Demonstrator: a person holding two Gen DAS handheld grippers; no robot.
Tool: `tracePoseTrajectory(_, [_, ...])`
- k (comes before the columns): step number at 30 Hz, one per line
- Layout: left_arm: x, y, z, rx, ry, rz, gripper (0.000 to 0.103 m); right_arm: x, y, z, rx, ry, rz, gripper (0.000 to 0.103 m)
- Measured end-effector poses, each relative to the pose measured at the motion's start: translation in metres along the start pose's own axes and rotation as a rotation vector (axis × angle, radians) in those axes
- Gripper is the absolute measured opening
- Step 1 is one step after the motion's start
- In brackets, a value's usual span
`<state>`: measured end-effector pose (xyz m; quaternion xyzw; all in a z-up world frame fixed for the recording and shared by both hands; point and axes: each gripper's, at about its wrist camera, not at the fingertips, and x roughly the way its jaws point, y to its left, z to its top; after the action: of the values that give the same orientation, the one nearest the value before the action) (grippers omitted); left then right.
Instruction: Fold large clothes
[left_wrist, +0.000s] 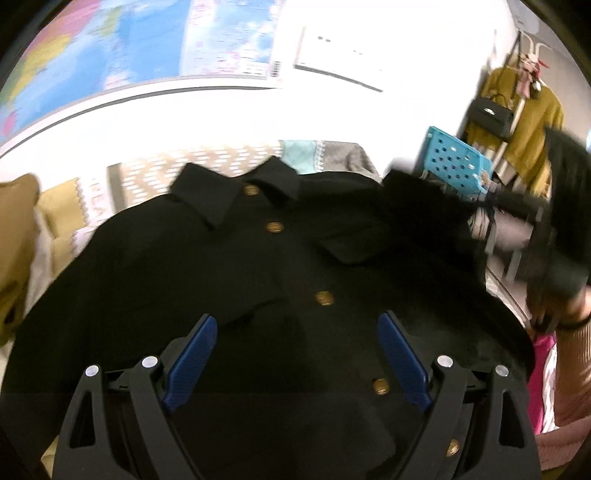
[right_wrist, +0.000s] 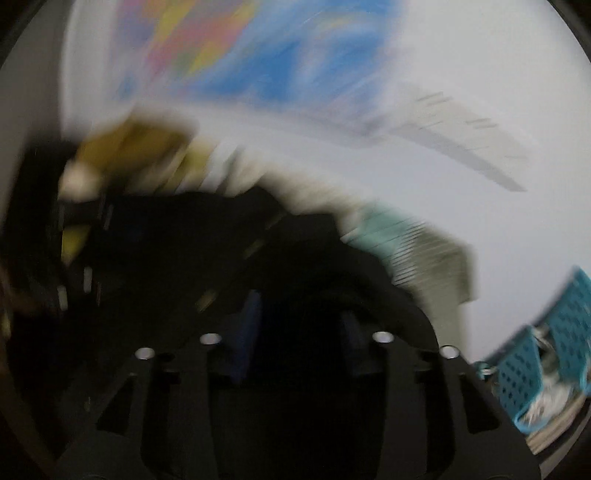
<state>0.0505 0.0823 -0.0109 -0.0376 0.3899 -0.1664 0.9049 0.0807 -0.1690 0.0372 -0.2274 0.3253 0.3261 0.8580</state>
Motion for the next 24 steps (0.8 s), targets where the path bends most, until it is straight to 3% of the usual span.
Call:
tracePoseTrajectory(2, [-0.003, 0.01, -0.005, -0.015, -0.001, 0.025, 0.086, 0.021, 0.019, -0.012, -0.015, 0.12, 0.048, 0.048])
tracePoseTrajectory(5, [-0.006, 0.025, -0.01, -0.055, -0.002, 0.026, 0.086, 0.014, 0.024, -0.032, 0.02, 0.174, 0.152, 0.071])
tracePoseTrajectory(9, [-0.006, 0.039, -0.011, -0.1, -0.011, 0.004, 0.086, -0.037, 0.012, -0.057, 0.101, 0.111, 0.245, 0.073])
tracePoseTrajectory(11, [-0.003, 0.039, -0.01, -0.106, -0.011, -0.011, 0.086, -0.052, -0.004, -0.061, 0.18, 0.071, 0.204, 0.078])
tracePoseTrajectory(16, [0.002, 0.027, -0.009, -0.067, -0.002, -0.033, 0.086, -0.046, -0.099, -0.096, 0.563, 0.065, -0.054, 0.081])
tracePoseTrajectory(19, [-0.002, 0.022, -0.01, -0.04, -0.01, -0.043, 0.088, -0.027, -0.137, -0.126, 0.738, 0.094, -0.077, 0.084])
tracePoseTrajectory(21, [-0.004, 0.021, -0.011, -0.035, -0.011, -0.044, 0.089, -0.018, -0.151, -0.143, 0.849, 0.062, 0.065, 0.063])
tracePoseTrajectory(22, [-0.004, 0.022, -0.011, -0.035, -0.009, -0.042, 0.089, -0.016, -0.154, -0.146, 0.88, 0.027, 0.165, 0.039])
tracePoseTrajectory(24, [-0.005, 0.024, -0.011, -0.043, -0.01, -0.046, 0.089, -0.027, -0.151, -0.136, 0.851, -0.034, 0.219, 0.021])
